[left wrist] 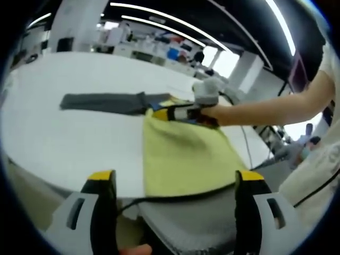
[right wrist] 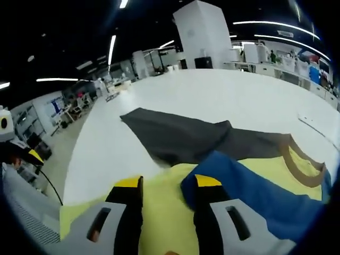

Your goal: Fold the garment on the visible template until the final outline fits inside the template.

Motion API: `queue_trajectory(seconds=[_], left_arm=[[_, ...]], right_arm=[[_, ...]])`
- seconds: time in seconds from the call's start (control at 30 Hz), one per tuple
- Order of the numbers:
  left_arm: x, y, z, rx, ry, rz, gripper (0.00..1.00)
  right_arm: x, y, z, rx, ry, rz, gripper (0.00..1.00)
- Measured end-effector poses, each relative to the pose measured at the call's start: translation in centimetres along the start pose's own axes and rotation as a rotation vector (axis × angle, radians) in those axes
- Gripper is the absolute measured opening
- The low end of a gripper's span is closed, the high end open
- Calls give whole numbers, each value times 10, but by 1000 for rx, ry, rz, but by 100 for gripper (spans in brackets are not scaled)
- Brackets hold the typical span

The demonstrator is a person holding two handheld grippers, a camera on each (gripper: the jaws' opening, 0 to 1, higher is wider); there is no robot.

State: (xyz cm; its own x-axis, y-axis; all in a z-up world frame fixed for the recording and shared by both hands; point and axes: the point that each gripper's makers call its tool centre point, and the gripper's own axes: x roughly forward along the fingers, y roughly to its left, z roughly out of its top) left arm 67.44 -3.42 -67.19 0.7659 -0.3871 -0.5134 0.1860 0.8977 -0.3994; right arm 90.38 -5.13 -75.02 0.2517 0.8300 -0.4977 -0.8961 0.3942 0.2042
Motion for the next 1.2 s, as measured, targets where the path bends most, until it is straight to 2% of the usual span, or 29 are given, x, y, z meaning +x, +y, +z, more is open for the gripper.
queue_trajectory(seconds=[0.1, 0.27, 0.47, 0.6, 0.73, 0.8, 0.93, 1.07, 1.2], left_arm=[[1, 2, 2, -4, -5, -2, 89], [0, 2, 8, 4, -21, -3, 89], [-4, 4, 7, 4, -23, 4, 89], [-4, 4, 7, 0, -26, 3, 89], [1, 5, 13, -8, -43, -6, 89], [5, 4, 19, -8, -54, -19, 89], [12, 0, 25, 15, -56, -47, 89], [16, -5, 32, 32, -62, -69, 89], [17, -5, 30, 44, -59, -84, 89]], right_arm=[[1, 13, -5, 25, 23, 59, 37], [2, 17, -16, 37, 60, 81, 37], [-4, 26, -13, 16, 54, 92, 37], [-18, 23, 7, 31, -21, 64, 40], [-36, 27, 24, -5, -70, 44, 47], [-54, 30, 41, -22, -124, 18, 49], [-85, 32, 62, -45, -192, -25, 54], [-112, 32, 77, -64, -244, -63, 56], [-130, 32, 85, -67, -275, -93, 58]])
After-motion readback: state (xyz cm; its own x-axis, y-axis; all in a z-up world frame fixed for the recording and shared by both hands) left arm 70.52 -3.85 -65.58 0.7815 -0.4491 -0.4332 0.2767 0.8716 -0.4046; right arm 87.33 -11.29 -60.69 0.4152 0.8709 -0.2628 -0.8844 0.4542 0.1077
